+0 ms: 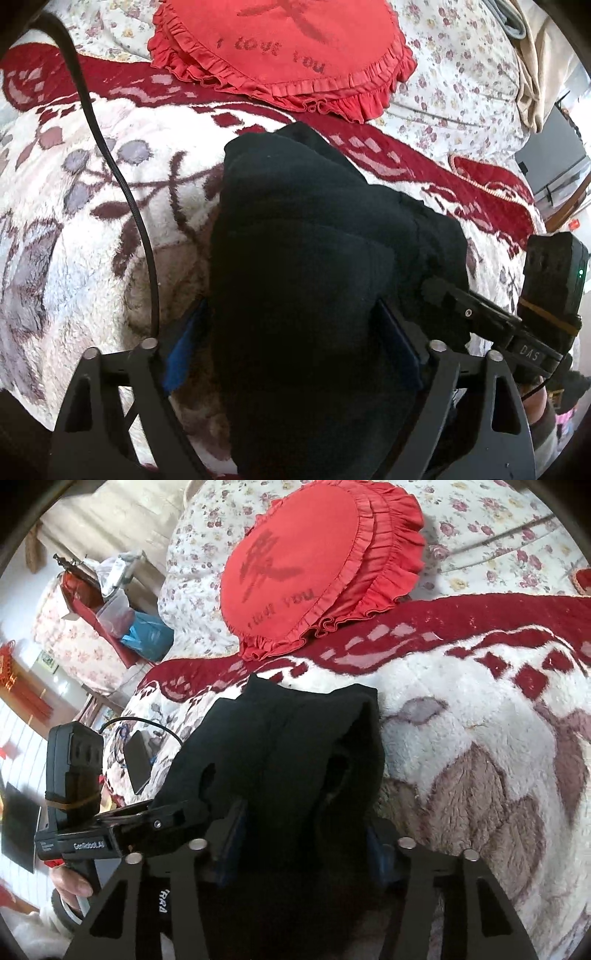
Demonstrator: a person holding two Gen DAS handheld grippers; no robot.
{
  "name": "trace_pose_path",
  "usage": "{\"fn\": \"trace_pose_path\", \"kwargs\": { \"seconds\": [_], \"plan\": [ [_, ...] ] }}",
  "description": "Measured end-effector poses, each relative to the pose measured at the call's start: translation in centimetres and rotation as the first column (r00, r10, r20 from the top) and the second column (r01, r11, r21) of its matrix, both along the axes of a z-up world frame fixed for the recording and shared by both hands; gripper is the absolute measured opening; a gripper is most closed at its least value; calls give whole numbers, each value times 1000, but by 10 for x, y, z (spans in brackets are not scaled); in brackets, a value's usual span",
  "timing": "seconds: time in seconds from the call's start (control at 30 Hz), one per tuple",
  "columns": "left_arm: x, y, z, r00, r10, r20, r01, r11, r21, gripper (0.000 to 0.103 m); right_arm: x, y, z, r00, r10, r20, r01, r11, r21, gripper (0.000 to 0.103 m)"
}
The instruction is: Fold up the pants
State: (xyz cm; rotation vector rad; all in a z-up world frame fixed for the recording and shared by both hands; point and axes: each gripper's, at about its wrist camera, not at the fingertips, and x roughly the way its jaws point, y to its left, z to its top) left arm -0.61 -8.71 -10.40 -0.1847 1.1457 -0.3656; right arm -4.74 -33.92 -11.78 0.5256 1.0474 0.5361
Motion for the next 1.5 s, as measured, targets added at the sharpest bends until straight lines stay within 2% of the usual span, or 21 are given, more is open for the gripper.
{"fn": "trace_pose_path", "kwargs": {
  "seconds": [0.03, 0.2, 0.3, 0.5, 0.6, 0.7, 0.73, 0.77, 0.8, 0.87, 1.0, 1.07, 1.17, 1.23, 1.3, 1.37, 1.5],
  "plan": [
    [-1, -1, 1, 1000, 1, 5, -1, 1000, 1, 76, 0, 1, 2, 1000, 4, 2, -4, 1000, 7, 44],
    [-8, -3, 13, 999, -17, 46, 16, 1000, 18, 46, 0, 6, 16, 999, 24, 26, -25, 1000, 10, 35],
    [-6, 0, 27, 997, -37, 63, 36, 999, 14, 38, 3, 11, 33, 997, 42, 58, -44, 998, 38, 32],
    [17, 18, 60, 989, -7, 145, 3, 1000, 31, 38, 33, 34, 60, 990, 64, 127, -68, 997, 28, 31],
    [42, 27, 64, 987, 14, 157, -21, 999, 39, 38, 59, 42, 62, 989, 49, 142, -53, 998, 21, 31],
    [67, 31, 46, 994, 28, 103, -35, 997, 65, 43, 84, 48, 45, 994, 32, 105, -28, 999, -46, 33],
    [73, 33, 36, 997, 39, 69, -45, 996, 83, 44, 91, 51, 35, 997, 32, 77, -24, 995, -99, 34],
    [78, 35, 25, 998, 58, 33, -62, 992, 110, 50, 96, 55, 25, 999, 27, 41, -20, 985, -171, 34],
    [79, 40, 18, 996, 80, 28, -82, 991, 110, 60, 98, 56, 16, 1000, 24, 10, -21, 974, -226, 39],
    [75, 50, 17, 995, 95, 38, -98, 992, 76, 63, 94, 48, 14, 1000, 17, 11, -15, 983, -185, 42],
    [62, 58, 33, 991, 103, 88, -112, 988, 107, 63, 88, 31, 33, 999, -24, 37, 31, 978, -207, 43],
    [53, 54, 42, 988, 96, 123, -111, 986, 124, 63, 91, 28, 51, 997, -17, 78, 30, 986, -166, 43],
    [43, 47, 54, 981, 87, 174, -111, 984, 136, 63, 101, 42, 70, 993, 20, 117, -5, 991, -131, 43],
    [42, 43, 53, 983, 84, 165, -107, 985, 133, 63, 108, 58, 73, 991, 50, 124, -32, 989, -146, 43],
    [43, 37, 43, 986, 76, 145, -98, 984, 148, 63, 115, 74, 69, 991, 74, 113, -55, 985, -164, 43],
    [42, 30, 35, 986, 75, 150, -104, 975, 197, 63, 121, 86, 60, 992, 89, 89, -74, 983, -166, 43],
    [44, 23, 27, 985, 69, 161, -104, 970, 222, 68, 129, 100, 33, 994, 104, 32, -91, 958, -270, 43]
  ]
}}
